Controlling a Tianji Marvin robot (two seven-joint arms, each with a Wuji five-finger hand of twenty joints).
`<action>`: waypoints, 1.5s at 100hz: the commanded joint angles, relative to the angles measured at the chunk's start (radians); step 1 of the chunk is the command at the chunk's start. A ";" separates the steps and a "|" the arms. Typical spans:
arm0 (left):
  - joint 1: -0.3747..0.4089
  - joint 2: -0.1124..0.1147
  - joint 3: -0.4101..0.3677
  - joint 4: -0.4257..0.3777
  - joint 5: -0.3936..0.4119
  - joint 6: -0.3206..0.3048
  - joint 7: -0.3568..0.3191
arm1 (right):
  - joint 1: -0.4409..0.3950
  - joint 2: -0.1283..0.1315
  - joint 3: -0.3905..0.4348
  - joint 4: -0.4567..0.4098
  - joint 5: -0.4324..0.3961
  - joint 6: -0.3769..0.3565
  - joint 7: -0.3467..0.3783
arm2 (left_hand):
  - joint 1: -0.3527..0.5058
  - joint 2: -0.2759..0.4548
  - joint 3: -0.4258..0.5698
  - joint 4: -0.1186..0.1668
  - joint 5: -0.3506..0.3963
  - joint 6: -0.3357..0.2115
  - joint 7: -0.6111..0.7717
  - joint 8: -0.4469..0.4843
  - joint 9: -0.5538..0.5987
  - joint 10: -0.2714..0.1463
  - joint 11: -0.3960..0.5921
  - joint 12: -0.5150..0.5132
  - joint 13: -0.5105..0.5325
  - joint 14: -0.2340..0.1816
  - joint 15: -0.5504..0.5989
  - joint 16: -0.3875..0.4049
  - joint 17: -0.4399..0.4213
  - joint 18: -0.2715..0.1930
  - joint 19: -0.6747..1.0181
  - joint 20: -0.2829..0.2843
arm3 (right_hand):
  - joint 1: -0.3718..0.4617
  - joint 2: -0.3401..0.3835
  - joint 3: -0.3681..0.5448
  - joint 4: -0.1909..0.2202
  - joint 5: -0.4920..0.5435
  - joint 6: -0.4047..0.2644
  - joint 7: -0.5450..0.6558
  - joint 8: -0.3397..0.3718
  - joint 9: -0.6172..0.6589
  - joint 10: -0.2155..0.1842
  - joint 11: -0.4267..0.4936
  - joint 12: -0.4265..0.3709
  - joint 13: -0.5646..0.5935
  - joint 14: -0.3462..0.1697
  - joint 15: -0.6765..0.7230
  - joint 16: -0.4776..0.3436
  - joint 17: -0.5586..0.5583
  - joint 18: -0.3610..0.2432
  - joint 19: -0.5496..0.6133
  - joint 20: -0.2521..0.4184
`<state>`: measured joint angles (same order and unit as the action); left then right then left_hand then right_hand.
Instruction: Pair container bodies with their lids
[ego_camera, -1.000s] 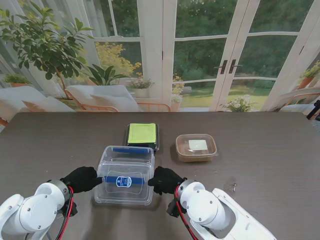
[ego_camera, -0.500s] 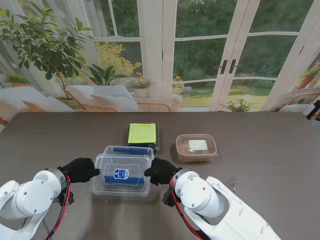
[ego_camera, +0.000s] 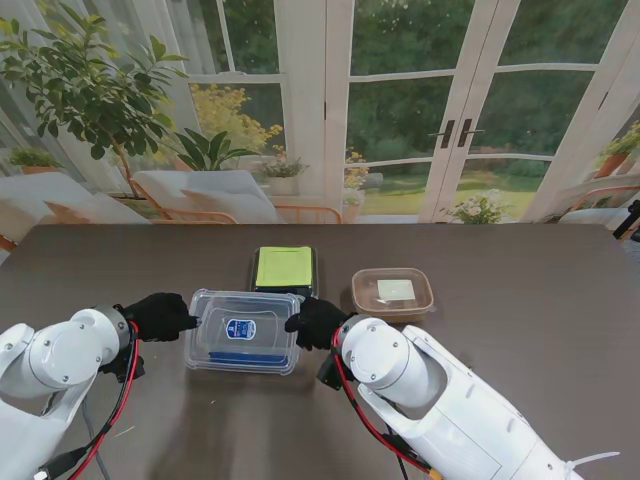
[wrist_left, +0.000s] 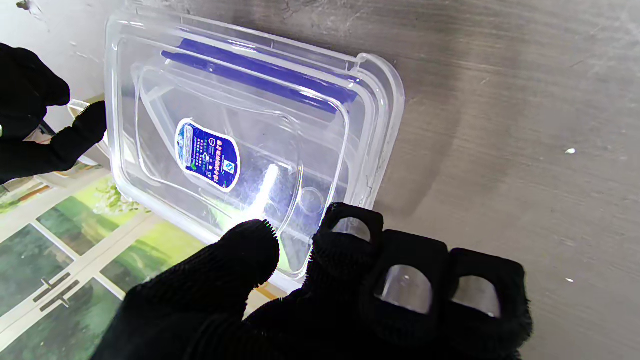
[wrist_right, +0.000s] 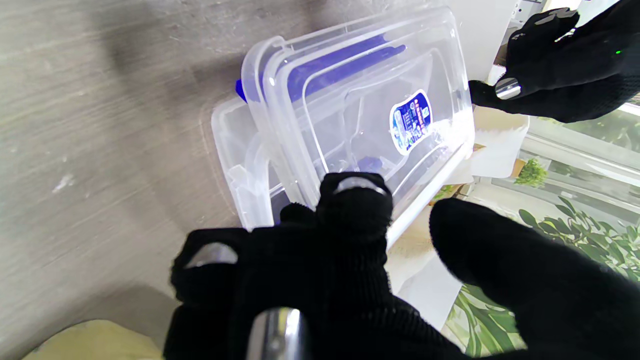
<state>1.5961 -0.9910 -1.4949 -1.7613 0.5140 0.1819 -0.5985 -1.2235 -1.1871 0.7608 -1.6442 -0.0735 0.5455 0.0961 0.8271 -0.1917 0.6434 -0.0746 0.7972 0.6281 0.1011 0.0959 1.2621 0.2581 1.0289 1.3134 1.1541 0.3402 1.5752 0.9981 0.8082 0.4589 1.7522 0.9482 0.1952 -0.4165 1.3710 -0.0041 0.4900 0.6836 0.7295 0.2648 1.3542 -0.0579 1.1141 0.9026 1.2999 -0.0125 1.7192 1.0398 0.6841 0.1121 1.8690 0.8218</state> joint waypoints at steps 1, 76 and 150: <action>-0.020 -0.004 0.012 0.000 -0.020 -0.012 -0.039 | 0.023 -0.024 -0.009 -0.019 0.012 -0.005 0.026 | -0.003 -0.005 -0.010 0.023 0.067 -0.239 0.005 0.010 -0.023 0.015 0.016 0.024 -0.021 0.026 0.028 0.006 -0.045 -0.021 0.024 0.027 | -0.017 0.007 0.027 -0.003 -0.002 -0.537 -0.037 -0.026 0.075 0.050 0.005 0.010 0.015 -0.067 0.089 -0.009 0.522 0.010 0.225 -0.022; -0.219 0.002 0.101 0.208 -0.092 -0.084 -0.076 | 0.132 -0.061 -0.047 0.106 0.063 0.035 0.023 | -0.002 0.000 -0.025 0.024 0.068 -0.242 0.006 0.010 -0.024 0.017 0.015 0.025 -0.022 0.029 0.026 0.010 -0.047 -0.020 0.020 0.034 | -0.020 0.009 0.024 -0.002 0.002 -0.536 -0.047 -0.029 0.071 0.050 0.003 0.010 0.015 -0.067 0.088 -0.011 0.521 0.010 0.225 -0.028; -0.279 -0.014 0.173 0.320 -0.136 -0.109 -0.018 | 0.168 -0.087 -0.064 0.192 0.075 0.032 -0.002 | -0.001 0.009 -0.046 0.021 0.062 -0.234 0.003 0.009 -0.028 0.022 0.007 0.022 -0.025 0.036 0.021 0.010 -0.054 -0.016 0.014 0.038 | -0.021 0.010 0.020 -0.004 -0.002 -0.539 -0.044 -0.027 0.064 0.053 0.001 0.010 0.015 -0.061 0.086 -0.019 0.518 0.014 0.225 -0.047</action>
<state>1.3194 -0.9844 -1.3342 -1.4348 0.3909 0.0837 -0.5957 -1.0581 -1.2541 0.7060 -1.4441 -0.0047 0.5881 0.0745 0.8316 -0.1917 0.6108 -0.0746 0.7972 0.6263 0.1015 0.1147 1.2621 0.2581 1.0200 1.3155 1.1369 0.3470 1.5751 0.9983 0.7965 0.4599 1.7503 0.9508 0.1952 -0.4165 1.3708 -0.0041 0.5034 0.6836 0.7173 0.2639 1.3542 -0.0579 1.1130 0.9026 1.2998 -0.0125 1.7198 1.0299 0.6835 0.1125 1.8690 0.7889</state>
